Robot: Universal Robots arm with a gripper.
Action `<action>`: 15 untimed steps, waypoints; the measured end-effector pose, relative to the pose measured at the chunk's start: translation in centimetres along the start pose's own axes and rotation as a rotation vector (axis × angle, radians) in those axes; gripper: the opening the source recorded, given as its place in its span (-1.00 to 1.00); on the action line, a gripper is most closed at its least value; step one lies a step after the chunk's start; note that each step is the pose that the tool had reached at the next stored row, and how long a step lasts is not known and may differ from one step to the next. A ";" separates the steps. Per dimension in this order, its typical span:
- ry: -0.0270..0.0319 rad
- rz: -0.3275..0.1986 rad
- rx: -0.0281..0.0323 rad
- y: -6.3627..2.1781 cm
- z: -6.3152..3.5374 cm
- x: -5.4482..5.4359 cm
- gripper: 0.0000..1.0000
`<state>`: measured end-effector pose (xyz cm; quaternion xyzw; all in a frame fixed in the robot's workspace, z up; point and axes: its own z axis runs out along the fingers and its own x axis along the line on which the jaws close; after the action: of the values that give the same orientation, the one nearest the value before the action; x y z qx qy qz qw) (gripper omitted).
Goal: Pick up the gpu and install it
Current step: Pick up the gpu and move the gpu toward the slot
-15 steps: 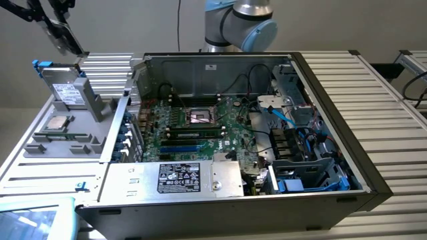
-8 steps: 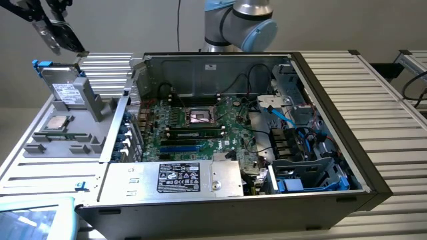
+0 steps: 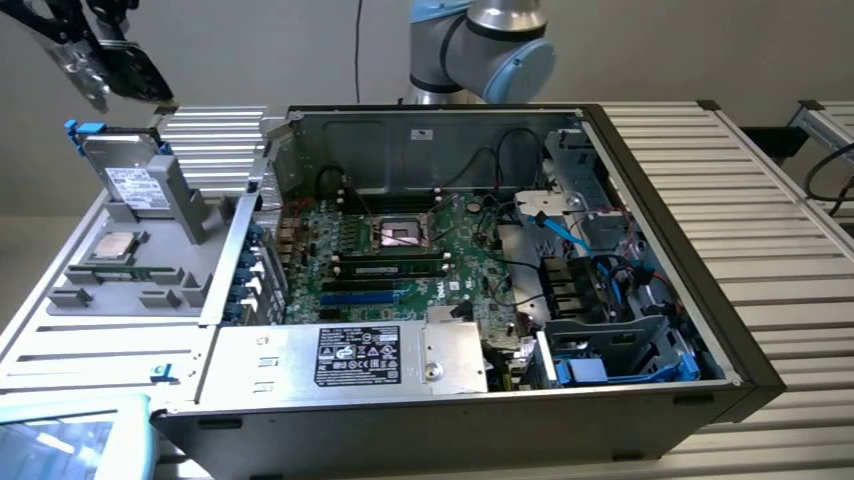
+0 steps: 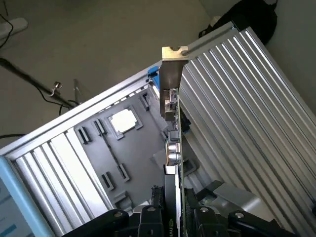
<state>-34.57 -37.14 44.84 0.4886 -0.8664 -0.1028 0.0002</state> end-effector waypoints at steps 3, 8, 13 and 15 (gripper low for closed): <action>0.0068 -0.053 -0.0090 0.00 0.00 0.0 -0.43; 0.0191 -0.141 -0.0231 0.00 0.00 0.0 -0.43; 0.0322 -0.224 -0.0386 0.00 0.00 0.0 -0.43; 0.0380 -0.257 -0.0451 0.00 0.00 0.0 -0.43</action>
<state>-34.57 -37.14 44.84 0.5973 -0.7940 -0.1122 0.0144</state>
